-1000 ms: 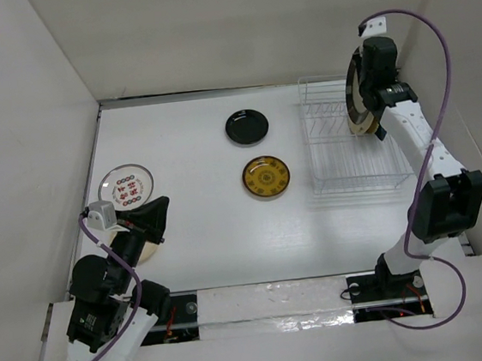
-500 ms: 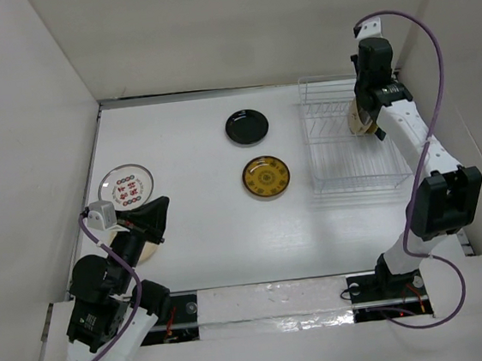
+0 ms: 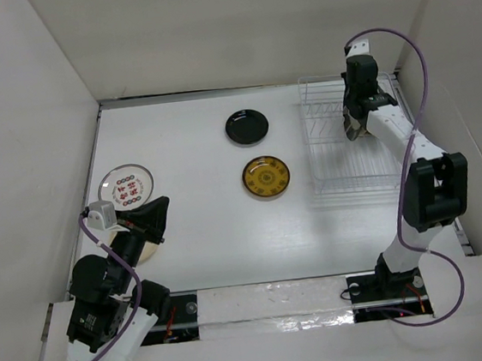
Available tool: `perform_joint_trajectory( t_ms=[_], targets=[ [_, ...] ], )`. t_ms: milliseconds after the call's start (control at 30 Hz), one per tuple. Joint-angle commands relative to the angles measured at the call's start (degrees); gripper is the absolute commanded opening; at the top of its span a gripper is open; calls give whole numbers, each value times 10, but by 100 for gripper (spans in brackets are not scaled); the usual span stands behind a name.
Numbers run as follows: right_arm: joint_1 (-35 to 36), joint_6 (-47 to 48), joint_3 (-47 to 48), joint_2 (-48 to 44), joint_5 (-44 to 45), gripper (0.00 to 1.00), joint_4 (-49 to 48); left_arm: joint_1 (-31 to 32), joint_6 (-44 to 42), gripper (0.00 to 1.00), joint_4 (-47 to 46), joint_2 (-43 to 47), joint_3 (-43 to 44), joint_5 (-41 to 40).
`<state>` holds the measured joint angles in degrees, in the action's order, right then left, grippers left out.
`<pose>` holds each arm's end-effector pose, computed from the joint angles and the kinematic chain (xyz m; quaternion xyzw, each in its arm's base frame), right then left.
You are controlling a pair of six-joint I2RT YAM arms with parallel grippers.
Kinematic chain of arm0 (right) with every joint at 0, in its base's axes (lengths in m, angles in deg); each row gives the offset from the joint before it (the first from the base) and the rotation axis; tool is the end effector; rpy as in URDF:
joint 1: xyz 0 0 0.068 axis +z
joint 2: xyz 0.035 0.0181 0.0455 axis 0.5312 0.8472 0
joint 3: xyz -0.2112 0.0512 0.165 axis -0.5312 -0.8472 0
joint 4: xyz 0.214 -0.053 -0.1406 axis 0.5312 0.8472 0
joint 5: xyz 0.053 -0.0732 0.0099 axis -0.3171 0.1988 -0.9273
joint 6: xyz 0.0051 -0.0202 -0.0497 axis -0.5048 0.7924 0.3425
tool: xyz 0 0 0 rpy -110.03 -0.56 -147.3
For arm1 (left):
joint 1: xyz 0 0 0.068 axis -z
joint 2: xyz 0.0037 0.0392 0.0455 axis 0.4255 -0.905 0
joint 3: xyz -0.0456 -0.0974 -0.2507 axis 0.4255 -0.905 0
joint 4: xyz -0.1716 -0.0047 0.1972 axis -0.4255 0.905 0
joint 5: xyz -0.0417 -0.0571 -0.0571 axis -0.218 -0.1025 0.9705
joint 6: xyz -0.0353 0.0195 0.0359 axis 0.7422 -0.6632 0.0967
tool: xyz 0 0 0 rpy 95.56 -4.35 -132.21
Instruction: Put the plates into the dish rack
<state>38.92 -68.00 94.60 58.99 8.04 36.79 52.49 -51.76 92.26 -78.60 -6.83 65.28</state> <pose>0.4026 0.0293 0.3419 0.0080 0.8167 -0.2585 0.5158 0.0423 -0.0211 0.3481 0.0253 0.5995 -0.3226 0.7320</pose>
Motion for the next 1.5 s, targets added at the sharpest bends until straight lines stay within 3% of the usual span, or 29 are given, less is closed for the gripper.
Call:
perform_joint_trajectory(
  t_ms=[0, 100, 133, 200, 233, 300, 433, 533, 600, 633, 667, 700, 733, 900, 1000, 1033, 1100, 1467],
  targets=[
    [1, -38, -6, -12, -2, 0, -102, 4, -6, 5, -26, -5, 6, 5],
    [1, -70, -17, -6, 1, 0, -102, 4, -6, 5, -27, -10, 6, 5],
    [1, -81, -20, -5, 6, 6, -99, 4, -6, 5, -27, -11, 6, 5],
    [1, -112, -22, -10, 11, 21, -88, 4, -6, 5, -26, -18, 6, 6],
    [1, -123, -21, -13, 17, 42, -84, 4, -6, 5, -26, -19, 6, 6],
    [1, -157, -19, -33, 18, 64, -71, 4, -5, 5, -25, -25, 6, 6],
    [14, -187, -4, -74, 18, 79, -48, -2, -6, 5, -27, -32, 5, 7],
    [44, -189, -7, -106, 12, 78, -51, -2, -4, 5, -25, -40, 6, 7],
    [89, -190, -16, -114, -20, 66, -59, -2, -3, 5, -24, -46, 6, 6],
    [105, -193, -16, -110, -79, 33, -59, -2, -3, 5, -24, -47, 6, 4],
    [121, -200, -13, -101, -103, 11, -59, -2, -3, 5, -23, -50, 7, 4],
    [152, -219, -5, -86, -123, 0, -48, -2, -2, 5, -21, -51, 7, -1],
    [167, -225, 19, -69, -161, 0, -44, -2, -2, 5, -21, -52, 7, -2],
    [237, -283, 93, 80, -185, 1, -51, -2, 2, 0, -17, -50, 8, -14],
    [242, -329, 141, 152, -157, 35, -54, -2, 1, 0, -17, -51, 8, -14],
    [242, -344, 151, 168, -143, 57, -54, -2, 2, 0, -17, -52, 8, -14],
    [236, -385, 181, 211, -131, 67, -44, -2, 0, 0, -19, -53, 8, -10],
    [217, -567, 185, 298, -32, 68, -15, -2, -5, 12, -24, -40, 7, 7]
  ],
)
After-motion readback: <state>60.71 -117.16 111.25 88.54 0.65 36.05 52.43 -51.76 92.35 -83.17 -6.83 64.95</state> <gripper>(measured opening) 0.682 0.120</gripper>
